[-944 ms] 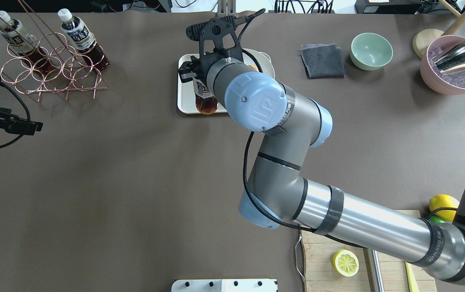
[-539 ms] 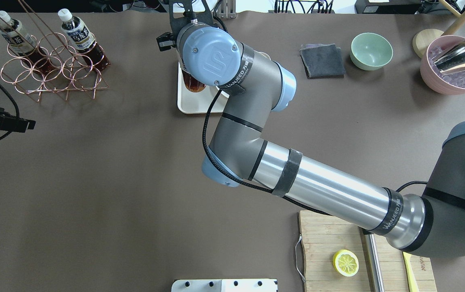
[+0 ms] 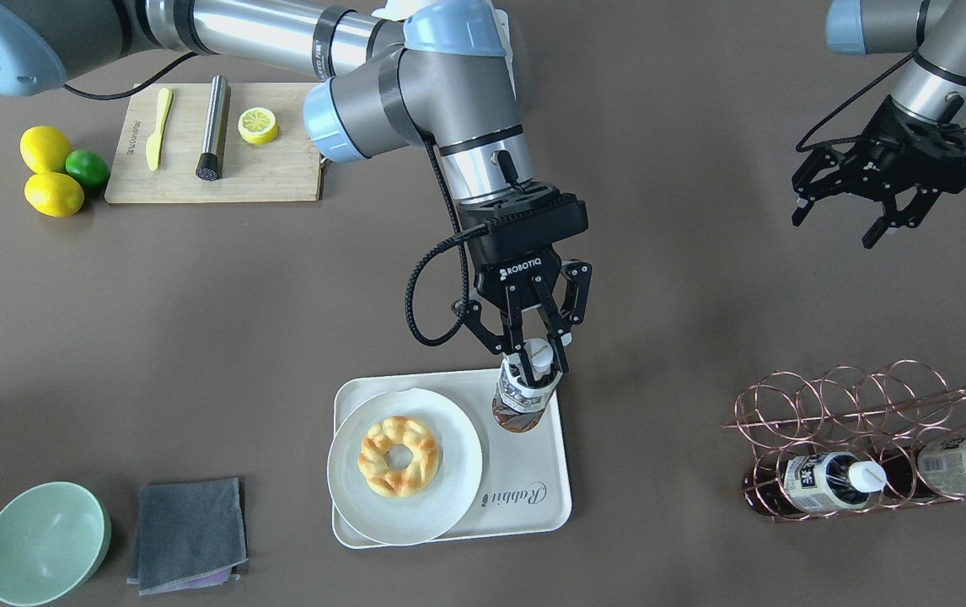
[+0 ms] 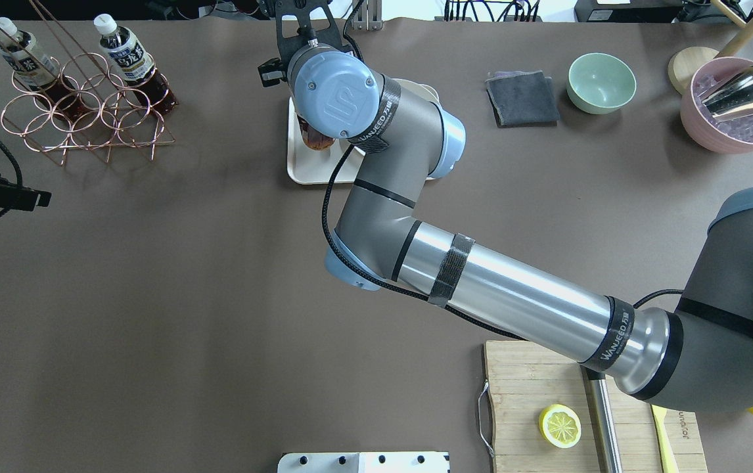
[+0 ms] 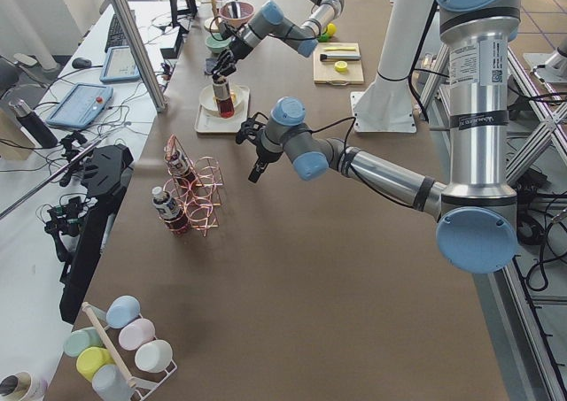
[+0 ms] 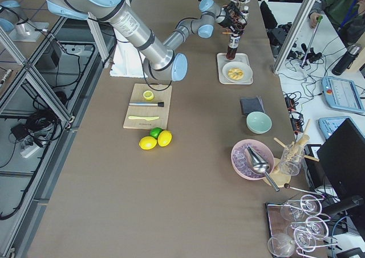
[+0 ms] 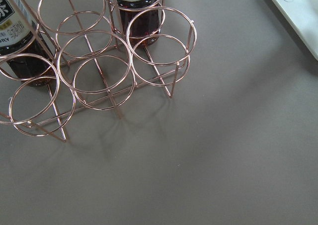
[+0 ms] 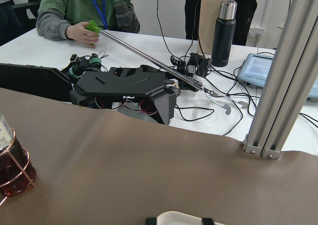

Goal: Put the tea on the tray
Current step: 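Lower the tea bottle onto the tray beside the plate and open the right gripper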

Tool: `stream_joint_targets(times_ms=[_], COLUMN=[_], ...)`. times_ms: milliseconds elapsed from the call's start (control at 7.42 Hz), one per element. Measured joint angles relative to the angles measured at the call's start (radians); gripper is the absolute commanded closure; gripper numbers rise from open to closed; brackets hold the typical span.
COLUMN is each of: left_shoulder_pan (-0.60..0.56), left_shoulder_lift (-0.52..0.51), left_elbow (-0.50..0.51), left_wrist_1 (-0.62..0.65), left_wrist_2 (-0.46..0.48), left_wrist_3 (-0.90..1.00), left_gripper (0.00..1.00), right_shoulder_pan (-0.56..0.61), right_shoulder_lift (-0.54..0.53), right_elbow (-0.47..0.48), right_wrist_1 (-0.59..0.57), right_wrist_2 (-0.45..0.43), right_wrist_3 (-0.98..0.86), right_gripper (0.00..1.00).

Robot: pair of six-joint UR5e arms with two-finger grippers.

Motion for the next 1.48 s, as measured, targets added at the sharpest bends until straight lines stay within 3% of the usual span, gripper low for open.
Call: stream_joint_targets(times_ms=[270,404,539,674,1213,1348,1483], left_shoulder_pan=[-0.001,-0.001,-0.001,-0.001,-0.013,-0.067,-0.155], left_shoulder_lift=[-0.003,-0.005,-0.007,-0.008,-0.013,-0.012,-0.008], left_elbow=[0.000,0.001,0.001,0.002,0.002,0.012,0.032], left_wrist_1=[0.001,0.001,0.001,0.001,0.013,0.032,0.057], left_wrist_2=[0.000,-0.001,-0.001,-0.001,-0.008,-0.061,-0.140], left_wrist_3=[0.000,0.000,0.000,0.000,0.000,0.014,0.086], left_gripper=[0.00,0.00,0.00,0.00,0.00,0.00,0.00], right_shoulder_pan=[-0.005,-0.005,-0.006,-0.006,-0.005,0.005,0.038], right_shoulder_lift=[-0.003,-0.004,-0.005,-0.006,-0.017,-0.056,-0.113], right_elbow=[-0.031,-0.036,-0.038,-0.039,-0.010,0.037,0.091], right_wrist_1=[0.040,0.044,0.045,0.045,0.048,0.046,0.039], right_wrist_2=[-0.006,-0.009,-0.010,-0.011,-0.007,0.015,0.095], right_wrist_3=[0.004,0.004,0.003,0.001,0.047,0.058,0.065], right_gripper=[1.00,0.92,0.24,0.00,0.00,0.00,0.00])
